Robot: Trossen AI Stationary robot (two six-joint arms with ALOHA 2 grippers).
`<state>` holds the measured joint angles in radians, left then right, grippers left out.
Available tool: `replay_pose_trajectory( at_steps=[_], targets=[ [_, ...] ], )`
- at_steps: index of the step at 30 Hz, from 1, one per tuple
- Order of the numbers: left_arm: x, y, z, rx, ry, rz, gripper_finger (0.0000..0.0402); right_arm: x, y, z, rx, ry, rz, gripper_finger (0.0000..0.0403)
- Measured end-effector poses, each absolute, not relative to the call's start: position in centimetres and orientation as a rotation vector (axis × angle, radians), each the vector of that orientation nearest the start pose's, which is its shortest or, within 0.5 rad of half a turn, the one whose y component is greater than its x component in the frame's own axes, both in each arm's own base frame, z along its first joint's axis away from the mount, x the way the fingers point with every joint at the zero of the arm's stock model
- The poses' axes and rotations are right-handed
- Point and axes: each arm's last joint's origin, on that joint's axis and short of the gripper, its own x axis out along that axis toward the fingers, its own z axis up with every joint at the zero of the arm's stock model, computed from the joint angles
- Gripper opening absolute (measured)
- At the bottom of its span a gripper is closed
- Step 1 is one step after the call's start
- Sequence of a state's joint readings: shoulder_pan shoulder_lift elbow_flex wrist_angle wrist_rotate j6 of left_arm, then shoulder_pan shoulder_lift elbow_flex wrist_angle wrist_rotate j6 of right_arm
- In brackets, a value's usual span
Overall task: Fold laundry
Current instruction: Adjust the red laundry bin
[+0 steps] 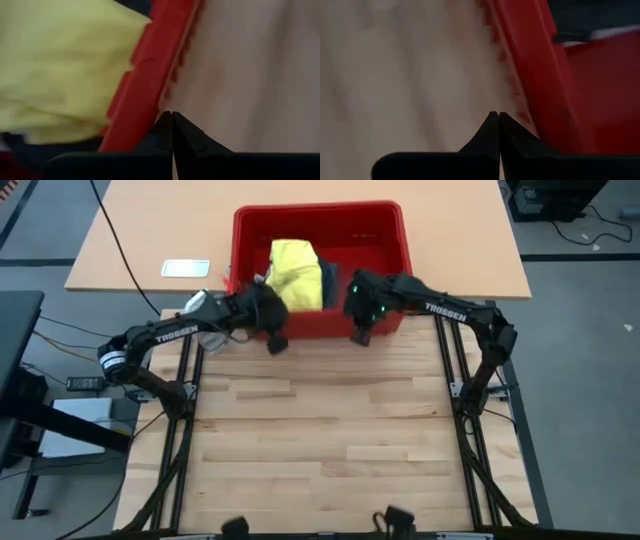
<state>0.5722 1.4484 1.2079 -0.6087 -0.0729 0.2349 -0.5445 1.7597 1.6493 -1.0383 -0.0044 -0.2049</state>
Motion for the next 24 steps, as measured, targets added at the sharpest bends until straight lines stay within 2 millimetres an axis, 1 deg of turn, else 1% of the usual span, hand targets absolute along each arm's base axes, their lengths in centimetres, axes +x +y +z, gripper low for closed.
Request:
replay_pose_trajectory(
  at_steps=[2, 4, 7, 9, 11, 14, 17, 20, 22, 24],
  targets=[
    [24.7, 18.6, 29.8, 0.022, 0.846, 0.578, 0.0002, 30.3, -20.5, 31.0, 0.109, 1.104, -0.472, 0.0002],
    [23.9, 20.4, 29.5, 0.046, 0.841, 0.630, 0.0002, 29.8, -22.4, 31.3, 0.089, 1.049, -0.578, 0.0002],
    [23.4, 23.2, 29.4, 0.079, 0.765, 0.707, 0.0001, 29.0, -24.9, 31.9, 0.088, 0.936, -0.670, 0.0002],
    [23.2, 25.1, 29.0, 0.085, 0.714, 0.759, 0.0001, 28.4, -26.2, 32.2, 0.111, 0.877, -0.704, 0.0002],
    [22.9, 26.7, 28.4, 0.094, 0.685, 0.792, 0.0001, 27.5, -27.4, 32.4, 0.127, 0.853, -0.740, 0.0001],
    [23.1, 28.5, 27.7, 0.135, 0.648, 0.831, 0.0001, 26.1, -29.0, 32.5, 0.137, 0.827, -0.806, 0.0001],
    [23.4, 29.4, 27.2, 0.178, 0.630, 0.848, 0.0001, 24.9, -30.3, 32.7, 0.143, 0.798, -0.854, 0.0001],
    [23.5, 29.3, 27.4, 0.201, 0.627, 0.842, 0.0000, 24.2, -30.8, 32.7, 0.190, 0.777, -0.873, 0.0000],
    [23.6, 29.0, 28.2, 0.182, 0.635, 0.832, 0.0000, 24.0, -30.8, 32.7, 0.242, 0.759, -0.842, 0.0000],
    [23.5, 28.4, 29.8, 0.164, 0.631, 0.826, 0.0000, 24.0, -30.5, 32.8, 0.285, 0.744, -0.801, 0.0000]
  ],
)
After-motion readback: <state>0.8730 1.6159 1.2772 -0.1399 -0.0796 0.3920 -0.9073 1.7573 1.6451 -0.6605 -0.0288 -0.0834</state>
